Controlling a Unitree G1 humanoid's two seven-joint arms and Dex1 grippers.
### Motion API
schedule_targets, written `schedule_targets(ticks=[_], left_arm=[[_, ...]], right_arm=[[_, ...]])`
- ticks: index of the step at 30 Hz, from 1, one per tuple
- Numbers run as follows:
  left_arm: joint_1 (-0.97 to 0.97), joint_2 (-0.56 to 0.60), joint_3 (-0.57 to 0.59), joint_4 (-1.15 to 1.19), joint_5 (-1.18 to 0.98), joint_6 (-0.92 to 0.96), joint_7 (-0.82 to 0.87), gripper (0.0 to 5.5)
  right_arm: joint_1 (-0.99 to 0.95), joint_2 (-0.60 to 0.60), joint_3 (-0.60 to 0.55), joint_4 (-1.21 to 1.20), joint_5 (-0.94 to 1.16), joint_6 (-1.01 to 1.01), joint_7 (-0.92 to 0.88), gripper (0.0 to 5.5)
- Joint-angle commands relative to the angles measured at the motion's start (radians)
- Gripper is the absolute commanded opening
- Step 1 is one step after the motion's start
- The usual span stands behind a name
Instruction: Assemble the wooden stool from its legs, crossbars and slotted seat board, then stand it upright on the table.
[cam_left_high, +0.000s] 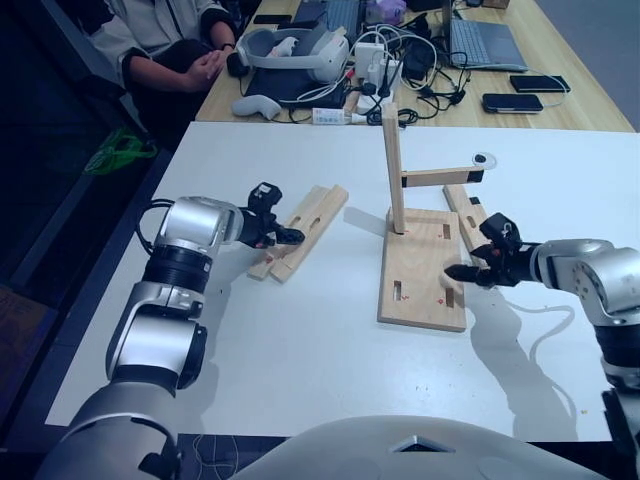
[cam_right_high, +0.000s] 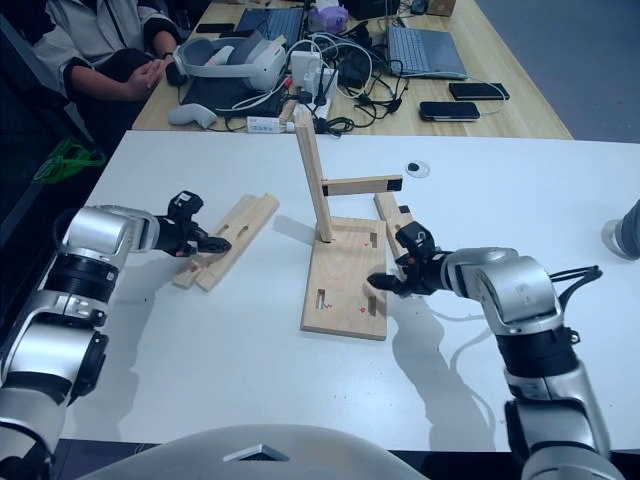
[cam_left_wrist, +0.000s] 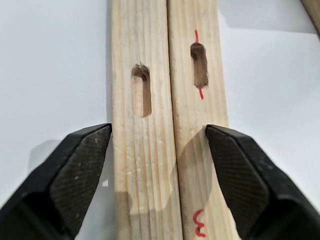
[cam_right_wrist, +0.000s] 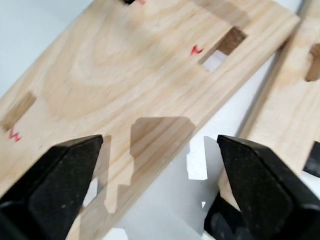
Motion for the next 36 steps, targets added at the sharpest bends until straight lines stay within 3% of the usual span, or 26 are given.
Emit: schedule_targets(ticks=[1,6,13,22,27,31,36], left_arm=[[0.03,-0.004,0.005,-0.121,-0.029,0.093,0.018,3.48],[0.018,-0.023,0.073,-0.206,-0.066,0.17,0.077,3.48],[0.006,-0.139,0.182,-0.314,-0.134,0.287,0.199,3.48],[-0.121,-0.308,0.451,-0.299,-0.131,0.203,0.511,3.48],[-0.159,-0.329,0.512,-0.283,-0.139,0.142,0.596,3.48],[-0.183,-0.329,0.539,-0.268,-0.131,0.061,0.657,3.48],[-0.194,-0.341,0.585,-0.304,-0.086,-0.118,0.814,3.48]], right_arm=[[-0.01,0.078,-0.045,0.004,0.03,0.071,-0.057,4.29],[0.005,0.114,-0.034,-0.066,0.084,0.145,-0.066,4.29],[0.031,0.176,-0.088,-0.096,0.121,0.235,-0.112,4.29],[-0.087,0.295,-0.022,0.123,0.079,0.078,-0.17,4.29],[-0.134,0.331,0.02,0.22,0.059,-0.001,-0.174,4.29],[-0.143,0.3,0.033,0.217,0.059,-0.018,-0.158,4.29],[-0.135,0.14,0.058,0.116,0.025,-0.049,-0.126,4.29]])
